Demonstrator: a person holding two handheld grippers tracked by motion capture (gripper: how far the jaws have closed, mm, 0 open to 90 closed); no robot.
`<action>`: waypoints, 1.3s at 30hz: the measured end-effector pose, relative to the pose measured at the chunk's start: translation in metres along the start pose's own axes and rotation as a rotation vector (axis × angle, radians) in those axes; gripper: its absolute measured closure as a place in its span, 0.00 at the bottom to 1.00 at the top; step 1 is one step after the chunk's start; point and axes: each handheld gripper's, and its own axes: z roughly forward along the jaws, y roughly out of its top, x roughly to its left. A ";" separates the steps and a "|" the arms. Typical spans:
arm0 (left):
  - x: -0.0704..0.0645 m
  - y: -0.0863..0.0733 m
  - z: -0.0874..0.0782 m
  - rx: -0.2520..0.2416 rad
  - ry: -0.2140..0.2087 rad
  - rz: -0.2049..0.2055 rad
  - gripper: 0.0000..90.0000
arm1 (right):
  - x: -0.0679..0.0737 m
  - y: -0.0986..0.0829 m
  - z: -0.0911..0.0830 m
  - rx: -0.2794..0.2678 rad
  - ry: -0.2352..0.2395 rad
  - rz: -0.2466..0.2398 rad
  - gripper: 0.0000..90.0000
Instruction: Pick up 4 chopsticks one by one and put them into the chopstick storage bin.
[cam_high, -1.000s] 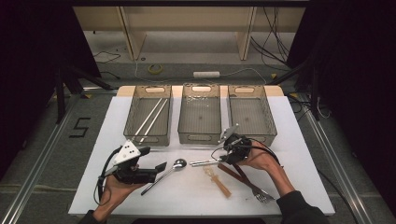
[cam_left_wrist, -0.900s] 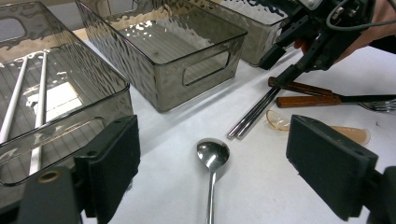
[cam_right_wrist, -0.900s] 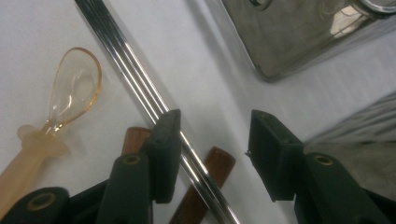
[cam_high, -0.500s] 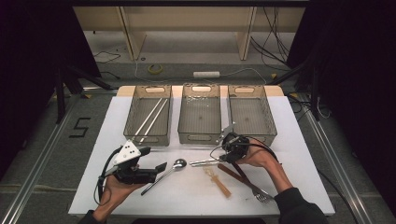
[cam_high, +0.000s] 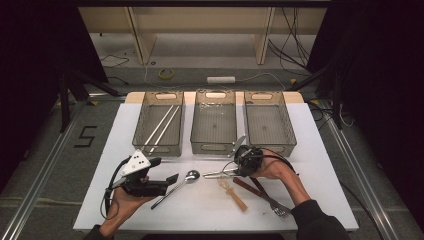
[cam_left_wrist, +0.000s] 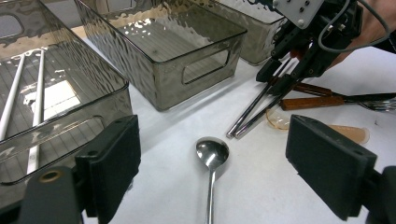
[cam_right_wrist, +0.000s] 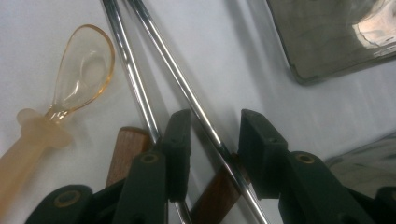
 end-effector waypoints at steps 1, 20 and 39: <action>0.000 0.000 0.000 0.000 0.000 0.000 0.19 | 0.000 0.000 0.000 -0.001 -0.001 -0.001 0.73; 0.001 0.000 0.001 0.003 -0.004 0.001 0.20 | 0.005 0.002 0.000 0.004 0.015 -0.089 0.89; 0.000 0.000 0.002 0.003 -0.003 -0.002 0.20 | 0.006 0.000 -0.007 -0.038 -0.008 -0.150 0.96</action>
